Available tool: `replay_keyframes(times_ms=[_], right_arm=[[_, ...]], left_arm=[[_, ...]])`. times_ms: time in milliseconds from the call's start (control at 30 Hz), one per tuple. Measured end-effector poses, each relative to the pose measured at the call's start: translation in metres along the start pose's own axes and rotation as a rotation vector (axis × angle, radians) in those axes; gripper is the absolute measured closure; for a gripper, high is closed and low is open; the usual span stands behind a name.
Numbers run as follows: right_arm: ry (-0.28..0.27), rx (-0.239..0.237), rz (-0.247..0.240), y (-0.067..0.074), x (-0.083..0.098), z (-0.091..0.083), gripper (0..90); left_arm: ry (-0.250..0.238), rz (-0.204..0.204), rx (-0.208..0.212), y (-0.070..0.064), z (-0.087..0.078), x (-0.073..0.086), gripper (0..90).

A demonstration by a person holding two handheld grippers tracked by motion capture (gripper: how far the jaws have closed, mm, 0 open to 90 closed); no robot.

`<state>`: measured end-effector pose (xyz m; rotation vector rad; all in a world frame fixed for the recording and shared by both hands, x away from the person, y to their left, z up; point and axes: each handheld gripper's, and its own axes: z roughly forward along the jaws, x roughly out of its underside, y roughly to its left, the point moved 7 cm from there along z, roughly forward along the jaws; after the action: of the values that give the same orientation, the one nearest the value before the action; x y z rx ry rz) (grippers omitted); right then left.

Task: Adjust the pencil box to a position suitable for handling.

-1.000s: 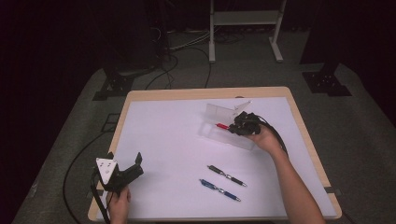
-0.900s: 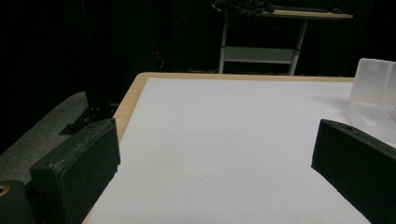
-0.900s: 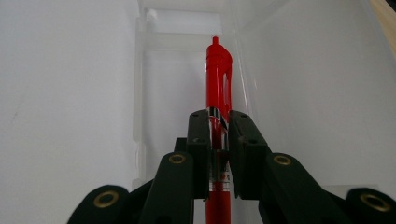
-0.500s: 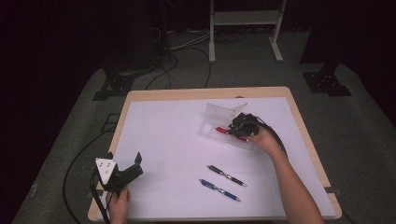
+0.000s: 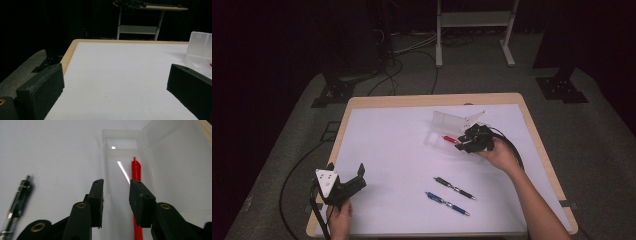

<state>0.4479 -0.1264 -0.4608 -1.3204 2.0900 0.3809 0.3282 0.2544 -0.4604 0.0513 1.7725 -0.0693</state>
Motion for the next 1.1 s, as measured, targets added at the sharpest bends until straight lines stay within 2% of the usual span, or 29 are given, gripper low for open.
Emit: replay_keyframes(times_ms=[100,333,433,567,600,700,1100], right_arm=[[0.001,-0.007,-0.021,0.013,0.003,-0.005,62.8],[-0.049,-0.071,0.01,0.044,0.014,-0.014,61.9],[-0.051,-0.09,0.021,0.057,0.019,-0.017,61.4],[-0.065,-0.12,0.006,0.074,0.025,-0.021,62.2],[-0.058,-0.135,0.011,0.08,0.026,-0.021,63.1],[-0.039,-0.152,-0.015,0.091,0.029,-0.019,63.6],[-0.016,-0.189,-0.016,0.106,0.036,-0.008,65.1]], left_arm=[[0.0,0.0,-0.001,0.0,0.0,0.0,0.3],[0.007,0.009,0.006,-0.003,0.001,0.001,0.3],[0.007,0.013,0.002,-0.004,0.001,0.001,0.3],[0.008,0.01,0.003,-0.003,0.001,0.001,0.3],[0.009,0.012,0.003,-0.003,0.001,0.002,0.3],[0.008,0.012,0.002,-0.004,0.001,0.001,0.3],[0.01,0.013,0.001,-0.003,0.002,0.002,0.4]])
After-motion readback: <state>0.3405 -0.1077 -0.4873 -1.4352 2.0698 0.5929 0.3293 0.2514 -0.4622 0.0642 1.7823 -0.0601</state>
